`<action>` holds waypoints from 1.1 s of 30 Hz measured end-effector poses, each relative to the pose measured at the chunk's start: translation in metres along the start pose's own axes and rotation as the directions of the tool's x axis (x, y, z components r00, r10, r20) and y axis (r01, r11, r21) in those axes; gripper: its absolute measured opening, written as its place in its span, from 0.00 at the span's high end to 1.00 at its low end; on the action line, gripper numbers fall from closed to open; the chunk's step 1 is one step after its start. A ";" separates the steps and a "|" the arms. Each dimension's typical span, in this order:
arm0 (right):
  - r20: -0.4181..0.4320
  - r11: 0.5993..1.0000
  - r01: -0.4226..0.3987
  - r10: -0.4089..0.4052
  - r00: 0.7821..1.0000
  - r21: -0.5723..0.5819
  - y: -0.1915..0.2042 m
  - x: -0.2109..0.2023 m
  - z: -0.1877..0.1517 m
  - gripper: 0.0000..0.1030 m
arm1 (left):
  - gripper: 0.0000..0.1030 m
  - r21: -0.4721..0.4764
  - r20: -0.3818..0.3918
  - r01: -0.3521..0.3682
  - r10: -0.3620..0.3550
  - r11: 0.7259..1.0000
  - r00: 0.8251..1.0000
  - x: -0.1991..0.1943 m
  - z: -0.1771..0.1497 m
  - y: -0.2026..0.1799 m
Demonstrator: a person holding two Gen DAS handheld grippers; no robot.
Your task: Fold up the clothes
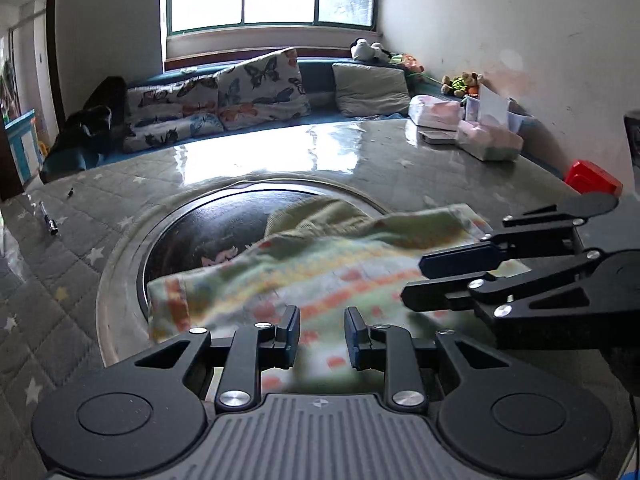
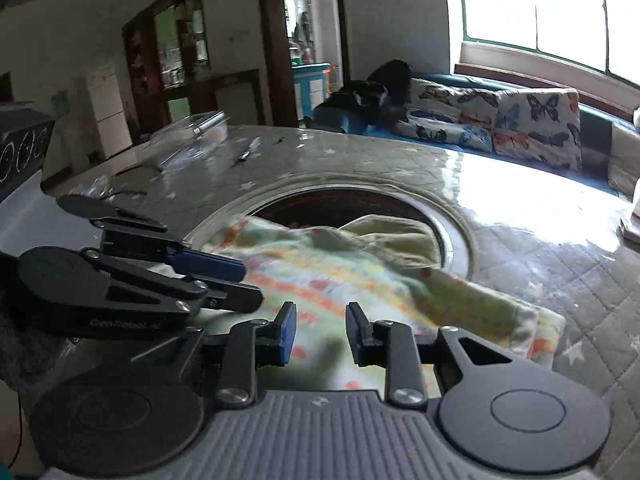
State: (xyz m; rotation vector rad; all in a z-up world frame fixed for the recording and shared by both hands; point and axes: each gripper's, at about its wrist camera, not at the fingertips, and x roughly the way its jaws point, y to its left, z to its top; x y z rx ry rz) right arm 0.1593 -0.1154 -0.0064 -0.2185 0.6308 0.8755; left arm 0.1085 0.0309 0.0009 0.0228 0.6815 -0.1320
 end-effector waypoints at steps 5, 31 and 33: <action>-0.007 0.998 0.040 -0.041 0.999 -0.058 0.018 0.007 -0.020 0.74 | 0.74 -0.007 0.003 -0.008 0.008 1.000 1.000 -0.001 -0.017 -0.005; -0.067 0.989 0.149 -0.148 0.987 0.011 -0.030 -0.042 -0.057 0.75 | 0.60 -0.109 0.025 -0.041 0.044 0.993 0.999 -0.015 -0.032 0.023; -0.065 0.988 0.151 -0.150 0.986 0.014 -0.036 -0.048 -0.060 0.78 | 0.59 -0.114 0.022 -0.045 0.047 0.992 0.999 -0.016 -0.033 0.026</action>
